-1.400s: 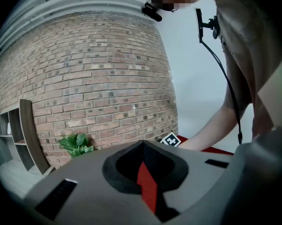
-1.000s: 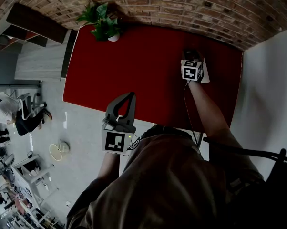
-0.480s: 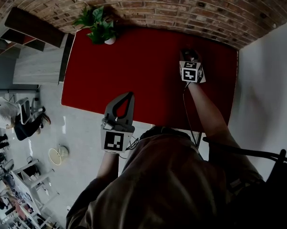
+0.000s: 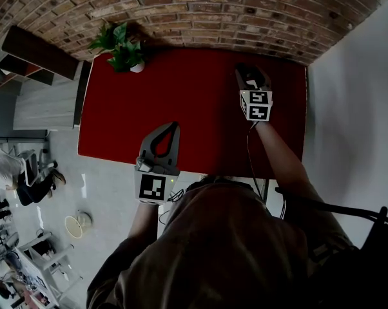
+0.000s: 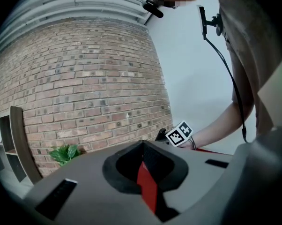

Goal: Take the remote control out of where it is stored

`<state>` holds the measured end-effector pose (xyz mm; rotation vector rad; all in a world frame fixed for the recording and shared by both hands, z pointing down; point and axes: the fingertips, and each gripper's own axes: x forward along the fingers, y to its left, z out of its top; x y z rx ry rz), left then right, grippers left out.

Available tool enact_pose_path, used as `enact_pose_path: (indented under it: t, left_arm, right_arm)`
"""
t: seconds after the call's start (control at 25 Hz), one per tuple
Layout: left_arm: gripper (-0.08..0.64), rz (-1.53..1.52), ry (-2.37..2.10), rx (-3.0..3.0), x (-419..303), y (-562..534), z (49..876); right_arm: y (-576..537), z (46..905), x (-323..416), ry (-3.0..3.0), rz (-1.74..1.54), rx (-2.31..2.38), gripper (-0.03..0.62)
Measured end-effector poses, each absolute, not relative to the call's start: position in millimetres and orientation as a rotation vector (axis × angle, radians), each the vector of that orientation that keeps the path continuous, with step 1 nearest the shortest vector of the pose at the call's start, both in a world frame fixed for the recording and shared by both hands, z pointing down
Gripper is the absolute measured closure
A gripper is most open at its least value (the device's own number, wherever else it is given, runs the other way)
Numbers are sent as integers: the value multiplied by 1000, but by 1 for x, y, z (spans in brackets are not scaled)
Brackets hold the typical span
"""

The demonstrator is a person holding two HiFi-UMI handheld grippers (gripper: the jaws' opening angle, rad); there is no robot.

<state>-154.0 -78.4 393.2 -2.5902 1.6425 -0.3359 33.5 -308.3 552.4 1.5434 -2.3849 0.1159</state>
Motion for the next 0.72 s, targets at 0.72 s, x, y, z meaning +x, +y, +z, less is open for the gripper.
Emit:
enact_pose_path:
  t: [0.72]
  left_arm:
    - [549,-242,1453,-2578,-106,-90,354]
  right_arm:
    - [-195,361,85,-2674,-267,1629,345]
